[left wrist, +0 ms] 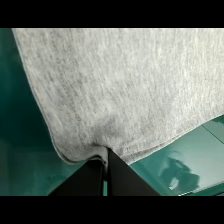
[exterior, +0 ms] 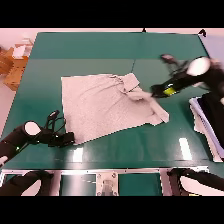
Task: Fold the shirts.
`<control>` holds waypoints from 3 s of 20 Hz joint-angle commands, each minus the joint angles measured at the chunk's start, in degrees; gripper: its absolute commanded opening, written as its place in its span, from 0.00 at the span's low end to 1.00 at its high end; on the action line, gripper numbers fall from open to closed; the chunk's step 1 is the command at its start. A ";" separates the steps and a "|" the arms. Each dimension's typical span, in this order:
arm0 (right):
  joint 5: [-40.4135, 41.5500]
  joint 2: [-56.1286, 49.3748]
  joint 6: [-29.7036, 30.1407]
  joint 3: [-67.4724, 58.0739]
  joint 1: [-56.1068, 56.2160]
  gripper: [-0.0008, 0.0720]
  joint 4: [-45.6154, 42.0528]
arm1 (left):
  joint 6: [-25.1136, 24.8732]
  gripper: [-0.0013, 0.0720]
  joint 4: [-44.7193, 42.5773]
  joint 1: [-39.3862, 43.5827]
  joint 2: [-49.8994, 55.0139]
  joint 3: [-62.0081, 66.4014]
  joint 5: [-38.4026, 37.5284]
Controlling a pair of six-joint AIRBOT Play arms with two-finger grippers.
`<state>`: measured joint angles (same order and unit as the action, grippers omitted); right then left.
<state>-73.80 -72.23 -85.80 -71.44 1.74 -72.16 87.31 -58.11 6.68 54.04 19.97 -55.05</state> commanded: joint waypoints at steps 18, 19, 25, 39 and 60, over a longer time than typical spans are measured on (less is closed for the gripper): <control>-9.55 -10.64 24.26 32.00 -53.90 0.42 39.58 | -5.20 0.05 -6.03 0.00 2.36 8.79 8.74; -10.97 -10.45 23.06 30.14 -54.95 0.44 38.23 | -5.33 0.05 -6.05 0.00 2.34 8.81 8.20; -9.70 -6.71 17.03 28.55 -52.70 0.73 25.46 | -5.33 0.05 -5.97 0.00 2.34 8.79 9.25; -14.47 -3.72 22.64 19.54 -38.32 0.03 51.06 | -5.35 0.05 -5.70 0.00 0.85 23.56 1.05; 12.39 29.24 26.51 -19.54 -42.49 0.03 64.89 | -4.83 0.05 -24.48 0.00 -3.82 92.91 -6.84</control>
<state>-62.08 -43.46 -59.81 -94.70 -44.27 -1.39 81.80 -79.26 6.70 49.63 118.83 -61.34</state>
